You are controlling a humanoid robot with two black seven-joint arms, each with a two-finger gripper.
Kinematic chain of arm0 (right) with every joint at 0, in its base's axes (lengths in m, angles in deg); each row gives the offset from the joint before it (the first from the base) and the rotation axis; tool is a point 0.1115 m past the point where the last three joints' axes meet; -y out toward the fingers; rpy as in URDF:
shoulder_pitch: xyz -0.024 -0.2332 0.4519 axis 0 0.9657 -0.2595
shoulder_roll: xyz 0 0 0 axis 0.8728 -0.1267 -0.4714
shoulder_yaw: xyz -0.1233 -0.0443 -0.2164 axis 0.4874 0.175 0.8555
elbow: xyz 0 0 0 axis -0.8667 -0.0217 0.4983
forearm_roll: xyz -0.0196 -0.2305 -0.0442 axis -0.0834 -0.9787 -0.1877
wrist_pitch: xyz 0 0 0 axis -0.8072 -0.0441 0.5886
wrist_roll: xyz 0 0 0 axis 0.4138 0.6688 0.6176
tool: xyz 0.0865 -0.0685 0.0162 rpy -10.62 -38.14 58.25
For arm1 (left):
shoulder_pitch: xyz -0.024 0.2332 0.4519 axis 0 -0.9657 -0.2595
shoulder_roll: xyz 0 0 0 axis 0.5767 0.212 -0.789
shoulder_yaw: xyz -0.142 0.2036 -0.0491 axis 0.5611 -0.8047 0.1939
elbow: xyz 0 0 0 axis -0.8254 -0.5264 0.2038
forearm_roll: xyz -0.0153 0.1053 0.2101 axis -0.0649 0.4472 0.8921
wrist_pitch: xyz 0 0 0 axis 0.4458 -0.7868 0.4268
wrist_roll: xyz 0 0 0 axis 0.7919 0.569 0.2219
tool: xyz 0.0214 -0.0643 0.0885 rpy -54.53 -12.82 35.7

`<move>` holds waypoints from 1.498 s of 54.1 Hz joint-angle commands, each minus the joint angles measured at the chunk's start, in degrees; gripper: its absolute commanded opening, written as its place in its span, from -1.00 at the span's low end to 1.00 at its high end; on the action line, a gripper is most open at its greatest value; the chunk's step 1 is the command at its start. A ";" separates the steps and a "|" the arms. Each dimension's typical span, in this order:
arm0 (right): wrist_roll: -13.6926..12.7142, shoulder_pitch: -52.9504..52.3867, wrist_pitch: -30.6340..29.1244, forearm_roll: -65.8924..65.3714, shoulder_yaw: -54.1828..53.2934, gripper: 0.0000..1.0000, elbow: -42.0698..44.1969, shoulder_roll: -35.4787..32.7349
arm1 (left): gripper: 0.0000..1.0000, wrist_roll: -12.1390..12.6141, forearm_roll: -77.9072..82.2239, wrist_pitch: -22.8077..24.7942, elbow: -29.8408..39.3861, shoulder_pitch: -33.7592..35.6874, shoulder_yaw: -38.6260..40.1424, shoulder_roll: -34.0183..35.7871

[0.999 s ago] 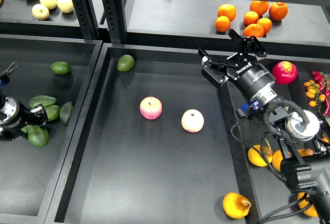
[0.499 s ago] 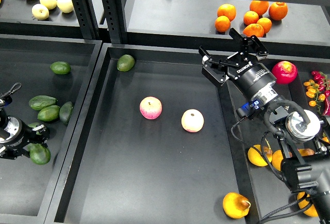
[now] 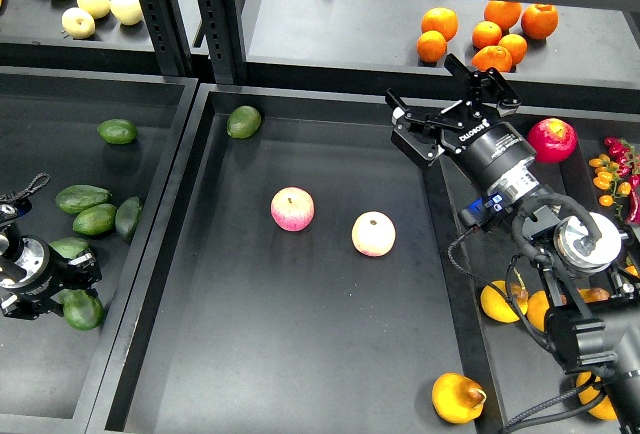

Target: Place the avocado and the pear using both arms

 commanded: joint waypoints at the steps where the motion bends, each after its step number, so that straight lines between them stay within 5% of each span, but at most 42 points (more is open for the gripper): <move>1: 0.00 0.00 0.00 0.00 0.00 0.99 -0.03 0.00 | 0.24 0.00 0.00 0.00 0.01 0.09 0.25 -0.03; 35: 0.00 0.35 0.00 0.09 0.09 0.99 -0.30 0.00 | 0.95 0.00 1.23 0.00 0.45 4.13 4.64 1.29; 60: -0.44 1.84 -0.17 0.00 0.09 0.99 0.05 0.00 | 0.98 0.00 -13.18 0.00 -2.80 -3.07 41.99 3.14; 81: -1.05 1.76 -0.35 0.00 6.85 0.99 1.11 -6.32 | 0.99 0.00 -22.85 0.00 -2.98 -13.35 63.17 -8.98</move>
